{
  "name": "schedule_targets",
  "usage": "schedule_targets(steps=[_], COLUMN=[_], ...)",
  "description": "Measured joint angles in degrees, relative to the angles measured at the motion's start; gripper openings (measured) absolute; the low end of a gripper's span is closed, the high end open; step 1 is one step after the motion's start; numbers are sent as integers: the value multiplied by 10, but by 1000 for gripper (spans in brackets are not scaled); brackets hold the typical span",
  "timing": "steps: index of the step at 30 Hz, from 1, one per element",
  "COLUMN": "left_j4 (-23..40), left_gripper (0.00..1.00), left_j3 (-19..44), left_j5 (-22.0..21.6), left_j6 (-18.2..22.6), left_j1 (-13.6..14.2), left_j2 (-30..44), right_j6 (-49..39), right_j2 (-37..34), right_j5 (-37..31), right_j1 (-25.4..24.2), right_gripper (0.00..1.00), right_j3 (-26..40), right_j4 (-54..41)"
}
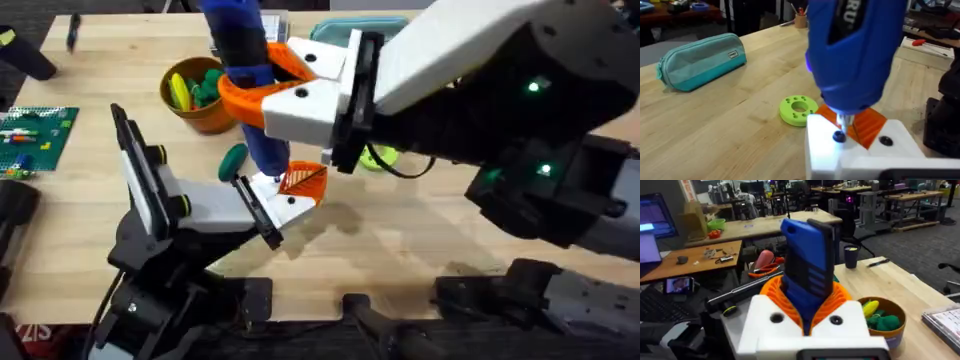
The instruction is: Pick up the gripper from the table and insert it into the empty holder that is missing its gripper. Then pick up a screw, insert it into the mounting hole, and use the screwdriver to tighten it. Finally, clean up the table by picking up the vegetable and placing it into the bucket.
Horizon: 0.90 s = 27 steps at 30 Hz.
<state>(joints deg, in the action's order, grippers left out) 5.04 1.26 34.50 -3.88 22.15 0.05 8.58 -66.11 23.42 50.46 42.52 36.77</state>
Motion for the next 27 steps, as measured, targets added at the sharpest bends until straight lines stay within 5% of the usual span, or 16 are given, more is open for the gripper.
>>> schedule_targets(steps=[27], left_j4=[0], left_gripper=[10], left_j3=[0], left_j5=[0], left_j6=[0], left_j1=[0], left_j2=[0], right_j6=[0], right_j2=[0], right_j5=[0], right_j1=[0], right_gripper=[49], right_j3=[0], right_j4=[12])
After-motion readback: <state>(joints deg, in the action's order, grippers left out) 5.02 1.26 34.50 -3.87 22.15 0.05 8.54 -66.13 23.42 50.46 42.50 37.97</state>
